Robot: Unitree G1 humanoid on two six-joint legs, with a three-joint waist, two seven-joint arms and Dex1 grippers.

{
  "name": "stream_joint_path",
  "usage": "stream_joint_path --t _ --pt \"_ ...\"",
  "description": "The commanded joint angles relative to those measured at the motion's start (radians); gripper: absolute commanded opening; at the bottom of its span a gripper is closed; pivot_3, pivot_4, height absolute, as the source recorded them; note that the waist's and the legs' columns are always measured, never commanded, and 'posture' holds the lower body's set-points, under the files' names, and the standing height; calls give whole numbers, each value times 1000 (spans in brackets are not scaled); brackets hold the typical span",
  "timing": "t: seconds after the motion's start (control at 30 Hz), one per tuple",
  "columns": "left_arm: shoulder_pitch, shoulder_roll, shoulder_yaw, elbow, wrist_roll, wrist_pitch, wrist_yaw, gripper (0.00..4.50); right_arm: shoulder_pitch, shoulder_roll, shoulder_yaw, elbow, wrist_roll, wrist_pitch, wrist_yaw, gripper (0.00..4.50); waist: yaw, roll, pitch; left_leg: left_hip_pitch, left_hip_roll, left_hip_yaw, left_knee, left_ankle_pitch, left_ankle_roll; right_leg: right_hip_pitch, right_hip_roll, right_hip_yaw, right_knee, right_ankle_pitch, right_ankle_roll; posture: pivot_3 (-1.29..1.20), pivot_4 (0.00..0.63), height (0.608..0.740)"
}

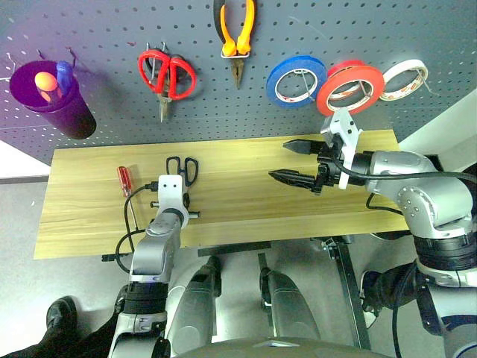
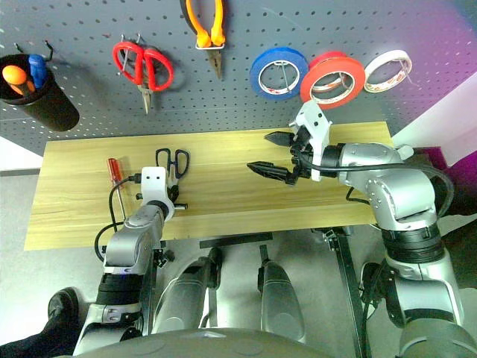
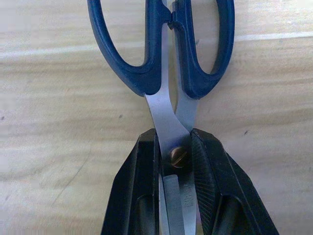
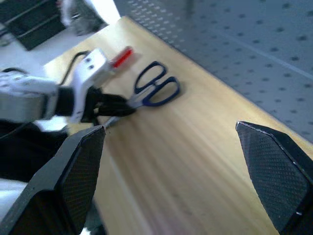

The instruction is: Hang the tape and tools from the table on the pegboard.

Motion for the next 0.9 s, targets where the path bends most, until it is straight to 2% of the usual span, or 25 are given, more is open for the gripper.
stream_joint_path --t 0.03,0.23,0.53,0.7,0.9 --pt "13 -5 15 -42 -3 -11 9 620 23 -49 -8 -52 33 -14 86 4500 2 0 0 -1 0 0 0 0 1 0 0 0 -1 0 0 -69 420 740" --pt "13 -5 17 -41 -2 -22 4 620 0 -94 -5 -7 37 -44 197 4500 2 0 0 -3 0 0 1 -1 2 0 0 -2 -4 1 1 -66 416 740" --pt "17 -8 19 -41 -8 -20 -10 620 -45 -77 -55 10 93 -31 215 4500 3 0 0 -3 0 0 1 -1 2 0 -1 -3 -4 1 1 -73 406 740" --pt "19 -8 14 -41 -11 -27 -25 620 -27 -95 -107 -2 175 -5 257 4500 4 0 0 -4 0 0 2 -1 2 0 -1 -4 -4 1 2 -80 399 740" --pt "13 -7 13 -39 -15 -32 -40 620 2 -107 -100 -5 154 -38 266 4500 3 0 0 -4 0 0 3 -1 2 0 -1 -4 -3 1 2 -83 394 740"
